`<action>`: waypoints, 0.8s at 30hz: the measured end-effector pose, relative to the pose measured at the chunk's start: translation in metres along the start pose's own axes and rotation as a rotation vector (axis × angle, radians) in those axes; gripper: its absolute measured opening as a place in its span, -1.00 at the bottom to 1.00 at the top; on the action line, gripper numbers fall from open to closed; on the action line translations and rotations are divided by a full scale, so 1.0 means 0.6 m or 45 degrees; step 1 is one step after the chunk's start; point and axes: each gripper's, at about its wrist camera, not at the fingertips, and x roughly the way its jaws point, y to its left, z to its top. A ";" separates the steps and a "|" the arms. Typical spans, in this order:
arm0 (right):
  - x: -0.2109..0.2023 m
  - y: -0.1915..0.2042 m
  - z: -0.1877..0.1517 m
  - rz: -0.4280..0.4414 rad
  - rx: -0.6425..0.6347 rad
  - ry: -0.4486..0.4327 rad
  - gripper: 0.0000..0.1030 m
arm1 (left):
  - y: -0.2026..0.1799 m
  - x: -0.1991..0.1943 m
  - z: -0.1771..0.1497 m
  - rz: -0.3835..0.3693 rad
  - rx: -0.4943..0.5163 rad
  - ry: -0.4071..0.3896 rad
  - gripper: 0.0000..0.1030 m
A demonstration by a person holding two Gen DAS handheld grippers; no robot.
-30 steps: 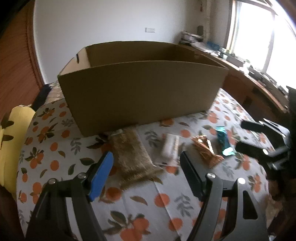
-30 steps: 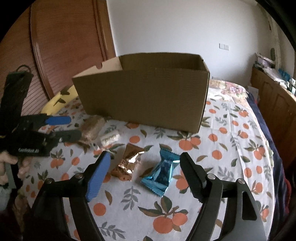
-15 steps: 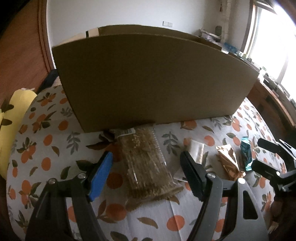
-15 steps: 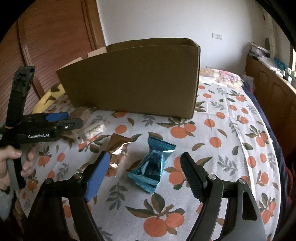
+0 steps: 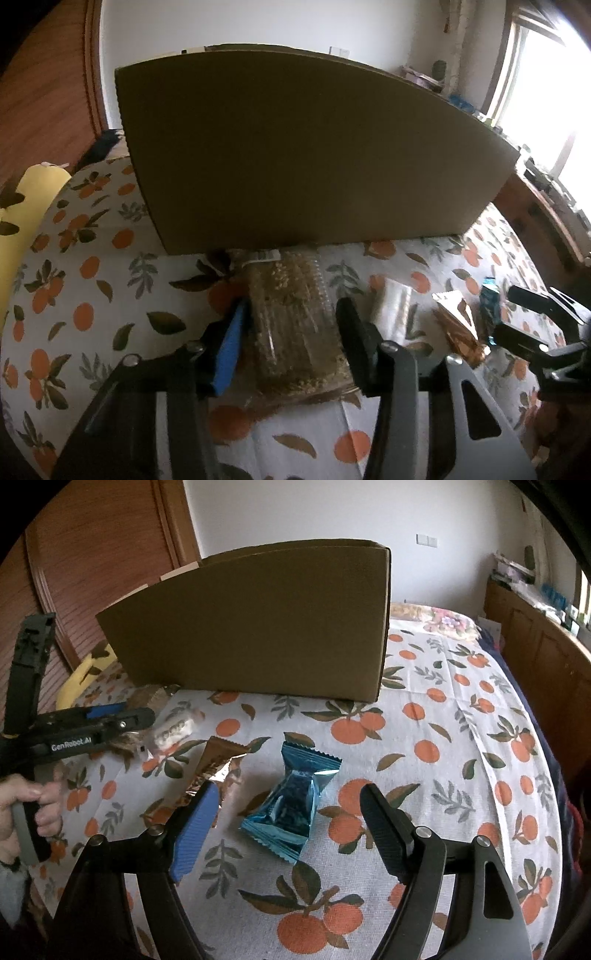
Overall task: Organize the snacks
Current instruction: 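Reach the left gripper to the clear grain-bar packet while the right reaches the blue candy, then close the left gripper on the grain-bar packet while the right grasps the blue candy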
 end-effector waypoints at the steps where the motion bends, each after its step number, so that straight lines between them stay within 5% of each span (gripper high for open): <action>1: 0.000 0.000 0.000 0.000 0.000 0.000 0.55 | -0.001 -0.004 -0.002 -0.006 0.003 0.003 -0.13; 5: 0.003 -0.002 -0.001 -0.001 0.002 0.013 0.50 | -0.001 -0.019 -0.014 -0.047 -0.001 0.018 -0.15; 7: 0.004 -0.003 -0.001 0.006 0.012 0.011 0.29 | 0.003 -0.030 -0.022 -0.072 -0.037 0.010 -0.15; 24: 0.013 0.001 -0.003 -0.074 -0.002 0.049 0.09 | -0.021 -0.130 -0.076 -0.080 0.070 -0.093 -0.16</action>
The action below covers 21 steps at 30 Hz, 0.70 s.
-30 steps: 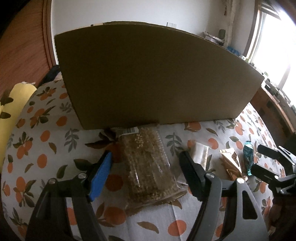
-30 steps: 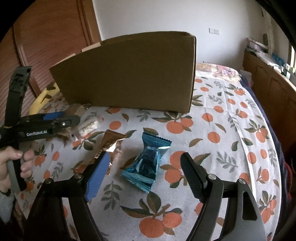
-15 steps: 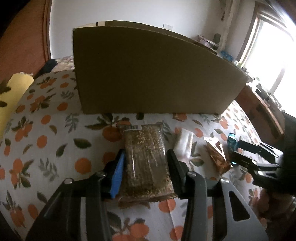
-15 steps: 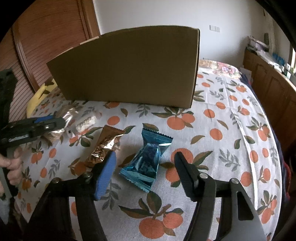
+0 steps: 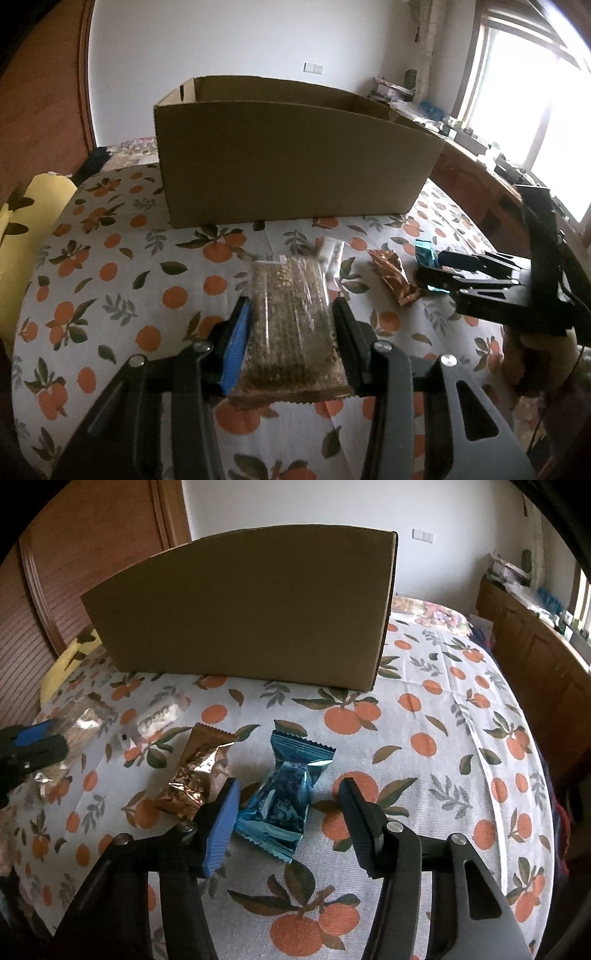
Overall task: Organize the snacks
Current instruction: 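Close the left gripper on the grain-bar packet while the right grasps the blue candy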
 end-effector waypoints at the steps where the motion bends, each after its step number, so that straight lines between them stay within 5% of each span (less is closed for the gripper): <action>1: 0.001 0.001 0.000 -0.008 -0.005 0.002 0.08 | -0.002 -0.003 -0.001 0.003 0.004 -0.002 -0.17; 12: 0.006 0.013 0.001 -0.054 -0.039 0.015 0.08 | 0.010 -0.034 -0.022 0.046 0.019 0.004 -0.38; 16: 0.006 0.012 0.001 -0.054 -0.039 0.014 0.08 | 0.020 -0.018 -0.016 0.023 -0.028 0.022 -0.06; 21: 0.006 0.011 0.000 -0.042 -0.029 0.013 0.09 | 0.024 0.011 -0.020 -0.035 -0.058 0.105 0.07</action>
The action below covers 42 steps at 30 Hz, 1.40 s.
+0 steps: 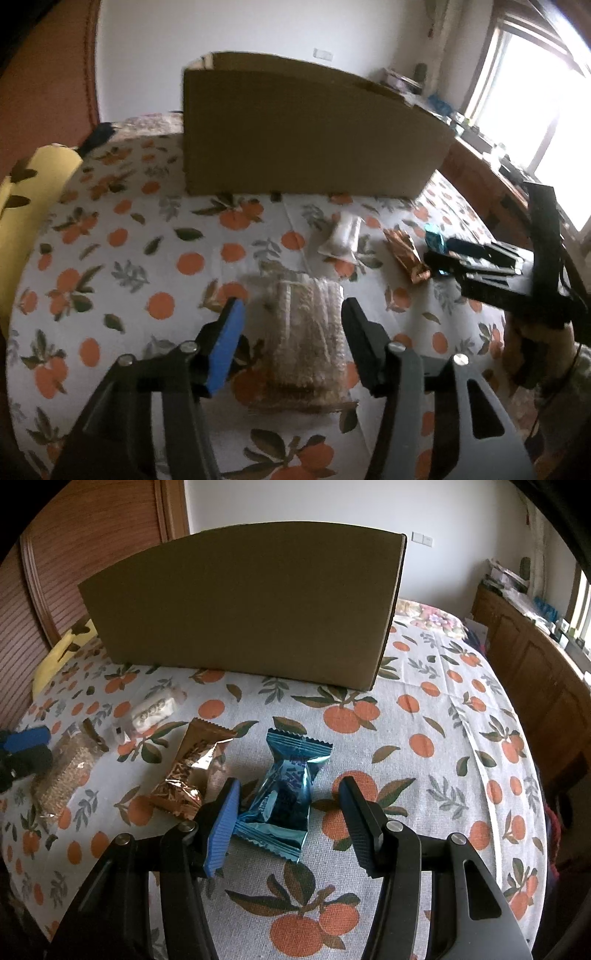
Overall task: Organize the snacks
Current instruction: 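Close the left gripper on the grain-bar packet while the right grasps the blue candy, then lift both held snacks and carry them toward the cardboard box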
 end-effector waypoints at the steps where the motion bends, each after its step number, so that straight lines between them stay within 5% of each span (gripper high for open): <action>1: 0.000 0.000 0.000 0.002 0.002 -0.001 0.09 | -0.003 0.004 -0.002 -0.006 0.013 0.014 0.09; 12: -0.001 -0.002 -0.001 0.002 -0.002 0.002 0.09 | -0.030 0.034 -0.005 0.087 0.104 0.068 0.14; 14: 0.000 0.001 0.003 -0.019 -0.009 0.010 0.08 | -0.035 0.034 -0.009 0.103 0.129 0.053 -0.06; 17: 0.004 0.007 0.011 -0.023 -0.012 0.023 -0.15 | -0.035 0.028 -0.012 0.084 0.136 0.042 -0.21; 19: 0.006 0.008 0.016 -0.028 -0.018 0.034 -0.53 | -0.032 0.025 -0.014 0.069 0.132 0.039 -0.22; 21: 0.006 0.009 0.020 -0.026 -0.034 0.051 -0.59 | -0.029 0.020 -0.014 0.054 0.120 0.039 -0.23; 42: -0.090 0.001 0.033 0.089 -0.052 -0.085 -0.60 | -0.052 -0.046 0.036 -0.014 0.167 -0.095 -0.23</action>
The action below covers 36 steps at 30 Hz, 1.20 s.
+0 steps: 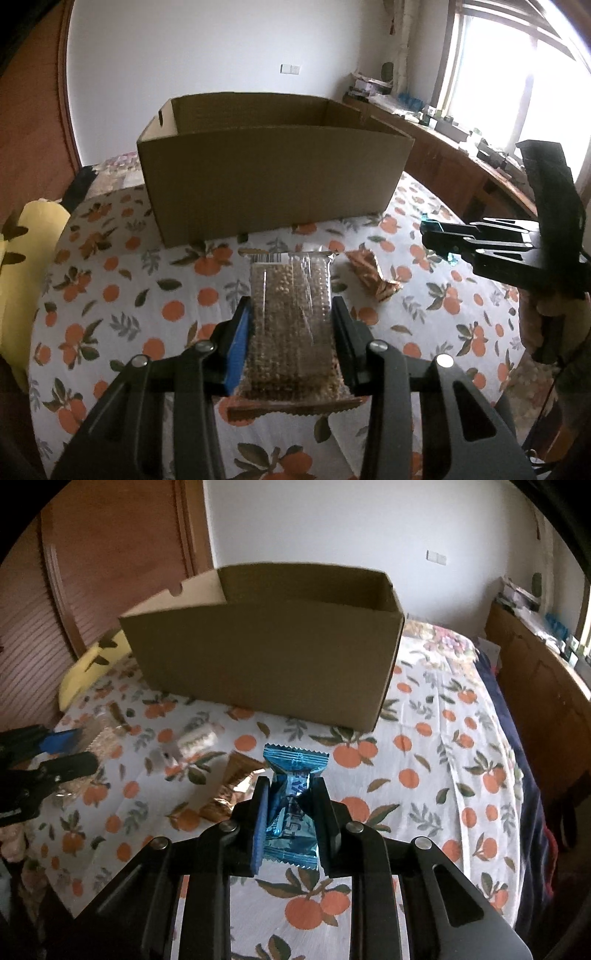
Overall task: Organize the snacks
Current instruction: 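Lift both held snacks and carry them toward the cardboard box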
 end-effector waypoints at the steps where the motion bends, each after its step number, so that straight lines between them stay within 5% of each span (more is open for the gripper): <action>1: -0.004 0.001 0.002 0.005 -0.001 -0.009 -0.60 | -0.001 -0.001 0.004 0.002 0.003 -0.003 -0.23; 19: -0.044 0.021 0.115 0.061 -0.096 -0.181 -0.60 | 0.006 -0.007 0.131 0.032 0.076 -0.125 -0.23; 36: -0.014 0.018 0.192 0.086 -0.107 -0.255 -0.60 | 0.050 0.026 0.242 0.042 0.086 -0.219 -0.23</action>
